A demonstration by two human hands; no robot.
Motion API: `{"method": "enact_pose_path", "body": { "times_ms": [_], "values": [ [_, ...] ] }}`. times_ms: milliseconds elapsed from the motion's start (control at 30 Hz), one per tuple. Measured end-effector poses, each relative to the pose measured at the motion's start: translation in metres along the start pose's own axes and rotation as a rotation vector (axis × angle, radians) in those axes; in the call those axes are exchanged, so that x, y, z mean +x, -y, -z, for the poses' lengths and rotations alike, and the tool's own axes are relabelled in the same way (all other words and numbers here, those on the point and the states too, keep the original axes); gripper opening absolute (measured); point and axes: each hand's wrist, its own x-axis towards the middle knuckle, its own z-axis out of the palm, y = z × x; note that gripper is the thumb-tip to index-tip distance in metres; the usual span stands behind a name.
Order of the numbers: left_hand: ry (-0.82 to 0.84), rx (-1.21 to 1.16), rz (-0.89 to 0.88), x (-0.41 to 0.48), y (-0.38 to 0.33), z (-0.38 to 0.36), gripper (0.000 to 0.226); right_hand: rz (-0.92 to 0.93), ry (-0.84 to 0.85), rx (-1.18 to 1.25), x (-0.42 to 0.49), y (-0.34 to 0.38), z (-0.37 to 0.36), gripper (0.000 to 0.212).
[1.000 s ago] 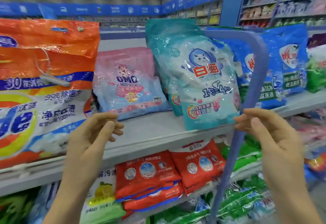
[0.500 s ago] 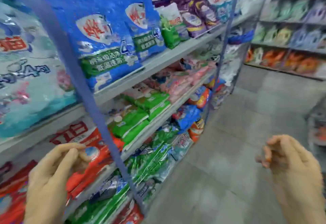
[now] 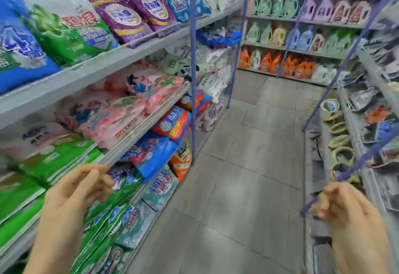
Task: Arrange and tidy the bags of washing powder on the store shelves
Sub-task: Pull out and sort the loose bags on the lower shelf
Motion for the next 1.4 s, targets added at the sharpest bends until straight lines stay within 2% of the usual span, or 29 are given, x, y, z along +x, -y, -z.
{"method": "enact_pose_path", "body": {
  "times_ms": [167,333,500,600,767,867,1067,1167,1200,1300,1400],
  "values": [
    [0.021,-0.042,-0.002,0.065,0.012,-0.076,0.03,0.007,-0.049,-0.034,0.074,-0.008,0.008,0.062],
    [0.052,-0.095,-0.001,0.156,0.029,-0.158,0.025,0.044,-0.097,-0.061,0.178,-0.021,0.001,0.062],
    [0.074,-0.138,-0.017,0.27,0.03,-0.235,0.034,0.078,-0.155,-0.1,0.296,-0.026,-0.015,0.059],
    [0.121,-0.142,-0.031,0.327,0.023,-0.279,0.031,0.094,-0.178,-0.092,0.358,-0.026,-0.024,0.056],
    [0.161,-0.144,-0.024,0.4,0.019,-0.339,0.031,0.04,-0.148,-0.088,0.448,-0.041,-0.034,0.064],
    [0.128,-0.137,-0.015,0.439,0.023,-0.371,0.033,-0.014,-0.154,-0.056,0.509,-0.051,-0.041,0.065],
    [-0.015,-0.159,-0.008,0.502,0.041,-0.448,0.029,-0.129,0.042,-0.007,0.653,-0.06,-0.051,0.078],
    [-0.119,-0.176,0.012,0.528,0.045,-0.489,0.033,-0.171,0.124,0.021,0.731,-0.055,-0.057,0.06],
    [-0.147,-0.179,0.016,0.536,0.045,-0.502,0.034,-0.201,0.169,0.035,0.756,-0.048,-0.062,0.037],
    [-0.217,-0.18,0.022,0.556,0.046,-0.538,0.033,-0.268,0.208,0.027,0.834,-0.054,-0.062,0.076],
    [-0.273,-0.167,0.036,0.573,0.05,-0.563,0.027,-0.268,0.32,-0.027,0.892,-0.067,-0.074,0.077]
  ]
}}
